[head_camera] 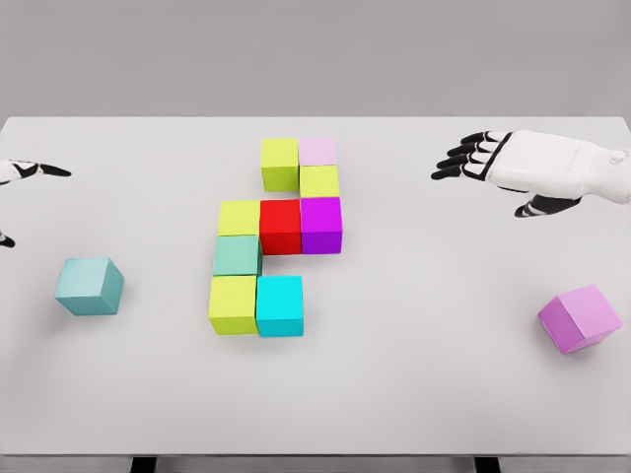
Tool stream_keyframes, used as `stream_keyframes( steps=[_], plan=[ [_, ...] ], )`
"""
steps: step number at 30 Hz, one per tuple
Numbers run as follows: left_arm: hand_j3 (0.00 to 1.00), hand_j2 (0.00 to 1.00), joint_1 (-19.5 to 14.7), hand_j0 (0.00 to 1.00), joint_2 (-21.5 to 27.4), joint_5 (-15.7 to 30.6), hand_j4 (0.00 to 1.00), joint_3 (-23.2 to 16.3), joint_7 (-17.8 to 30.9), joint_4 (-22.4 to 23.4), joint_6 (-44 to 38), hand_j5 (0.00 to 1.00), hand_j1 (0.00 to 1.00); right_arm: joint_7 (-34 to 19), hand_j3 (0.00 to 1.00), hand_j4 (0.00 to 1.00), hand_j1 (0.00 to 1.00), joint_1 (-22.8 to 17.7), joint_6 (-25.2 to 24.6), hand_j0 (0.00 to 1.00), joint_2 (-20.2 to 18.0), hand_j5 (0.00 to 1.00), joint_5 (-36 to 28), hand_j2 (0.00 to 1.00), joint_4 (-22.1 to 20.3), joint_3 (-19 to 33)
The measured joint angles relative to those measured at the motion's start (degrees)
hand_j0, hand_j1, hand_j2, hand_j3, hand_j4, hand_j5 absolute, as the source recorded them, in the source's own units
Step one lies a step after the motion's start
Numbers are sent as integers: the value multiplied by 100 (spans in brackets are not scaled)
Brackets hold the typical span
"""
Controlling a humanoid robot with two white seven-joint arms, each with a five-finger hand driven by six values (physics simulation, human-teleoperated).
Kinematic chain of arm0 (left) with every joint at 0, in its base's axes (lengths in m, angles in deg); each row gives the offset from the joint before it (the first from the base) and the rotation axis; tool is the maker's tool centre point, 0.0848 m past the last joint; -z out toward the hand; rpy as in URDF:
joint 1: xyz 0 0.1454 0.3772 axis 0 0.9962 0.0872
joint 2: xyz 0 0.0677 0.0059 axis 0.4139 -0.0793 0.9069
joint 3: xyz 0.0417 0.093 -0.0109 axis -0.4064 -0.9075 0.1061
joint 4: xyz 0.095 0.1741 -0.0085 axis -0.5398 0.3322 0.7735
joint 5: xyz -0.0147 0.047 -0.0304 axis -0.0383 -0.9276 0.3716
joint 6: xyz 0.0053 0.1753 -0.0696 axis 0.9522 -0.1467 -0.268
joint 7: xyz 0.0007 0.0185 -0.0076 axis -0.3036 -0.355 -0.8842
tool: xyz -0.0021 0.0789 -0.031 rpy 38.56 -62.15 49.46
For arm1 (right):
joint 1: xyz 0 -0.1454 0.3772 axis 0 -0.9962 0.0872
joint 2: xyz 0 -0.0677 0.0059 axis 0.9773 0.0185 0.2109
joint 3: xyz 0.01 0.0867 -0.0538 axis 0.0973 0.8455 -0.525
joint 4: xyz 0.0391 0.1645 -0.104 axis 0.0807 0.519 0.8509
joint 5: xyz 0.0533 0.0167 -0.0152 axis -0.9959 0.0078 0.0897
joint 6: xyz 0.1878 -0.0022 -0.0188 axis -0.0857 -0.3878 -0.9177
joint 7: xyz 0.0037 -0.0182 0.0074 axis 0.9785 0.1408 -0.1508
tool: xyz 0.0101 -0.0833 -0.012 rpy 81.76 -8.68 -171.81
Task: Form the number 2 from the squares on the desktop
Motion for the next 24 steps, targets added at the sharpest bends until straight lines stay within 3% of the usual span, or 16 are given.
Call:
stream_keyframes(
  steps=[2, 6, 9, 11, 16, 19, 24],
  plan=[
    [100, 100, 0, 100, 12, 15, 100, -105, 0, -262, 2, 100, 100, 0, 100, 100, 100, 9, 0, 100, 0, 100, -7, 100, -10, 2],
    [100, 100, 9, 100, 81, -11, 100, -414, 0, -1397, 1, 100, 100, 0, 100, 100, 100, 0, 0, 100, -8, 100, -31, 100, -12, 10],
    [100, 100, 18, 100, 288, 207, 100, -620, 1, -1933, 3, 100, 100, -1, 100, 100, 100, -193, 5, 100, -185, 100, -37, 100, 37, 195],
    [100, 100, 27, 100, 566, 617, 100, -752, 0, -2093, 2, 100, 100, -1, 100, 100, 100, -492, 6, 100, -297, 100, -41, 100, 102, 618],
    [100, 100, 202, 100, 832, 1310, 100, -1118, 0, -2432, 3, 100, 100, 0, 100, 100, 100, -553, 0, 100, -700, 100, -54, 100, 171, 1004],
    [100, 100, 317, 100, 777, 1414, 100, -1216, 0, -2591, 3, 100, 100, 0, 100, 100, 100, -589, -1, 100, -1030, 100, -54, 100, 144, 869],
    [100, 100, 413, 100, 779, 1450, 100, -1296, 0, -2659, 2, 100, 100, 0, 100, 100, 100, -589, -1, 100, -1496, 100, -37, 100, -89, 212]
  ],
)
